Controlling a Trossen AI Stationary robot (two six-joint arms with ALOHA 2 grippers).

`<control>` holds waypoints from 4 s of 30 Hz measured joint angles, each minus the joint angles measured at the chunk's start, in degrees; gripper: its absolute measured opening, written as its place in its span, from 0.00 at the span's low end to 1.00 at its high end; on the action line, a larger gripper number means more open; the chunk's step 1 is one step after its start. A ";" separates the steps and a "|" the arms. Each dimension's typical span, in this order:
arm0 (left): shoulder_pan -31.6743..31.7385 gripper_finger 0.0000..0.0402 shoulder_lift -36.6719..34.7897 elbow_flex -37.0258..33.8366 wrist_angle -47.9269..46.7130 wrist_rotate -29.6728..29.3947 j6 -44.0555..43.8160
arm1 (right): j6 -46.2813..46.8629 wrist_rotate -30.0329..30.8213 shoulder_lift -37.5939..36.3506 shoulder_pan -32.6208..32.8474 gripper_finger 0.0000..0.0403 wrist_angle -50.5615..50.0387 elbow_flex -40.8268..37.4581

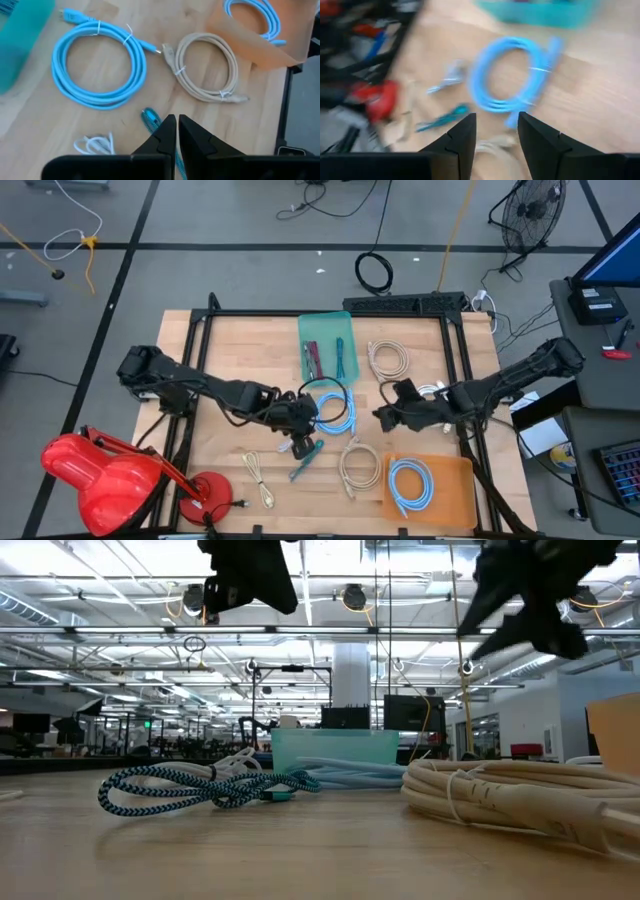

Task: Pick & Place USB Port
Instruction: Put the light blue charger cable into the orange bin

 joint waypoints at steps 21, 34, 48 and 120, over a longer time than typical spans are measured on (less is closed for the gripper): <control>-6.15 0.05 -0.01 0.00 -23.34 -5.10 1.59 | -9.34 -20.18 33.35 -18.08 0.31 -22.44 30.99; -13.07 0.05 -0.04 -1.96 -25.56 -13.93 8.58 | -0.19 -27.56 45.10 -18.55 0.31 -33.52 39.23; -14.33 0.05 -2.45 -9.41 -22.52 -12.35 8.85 | 1.26 -23.96 45.32 -21.39 0.31 -33.83 39.17; -15.77 0.05 -10.23 -18.80 -19.38 -11.61 5.95 | 52.41 -40.83 27.03 21.26 0.08 -59.52 38.91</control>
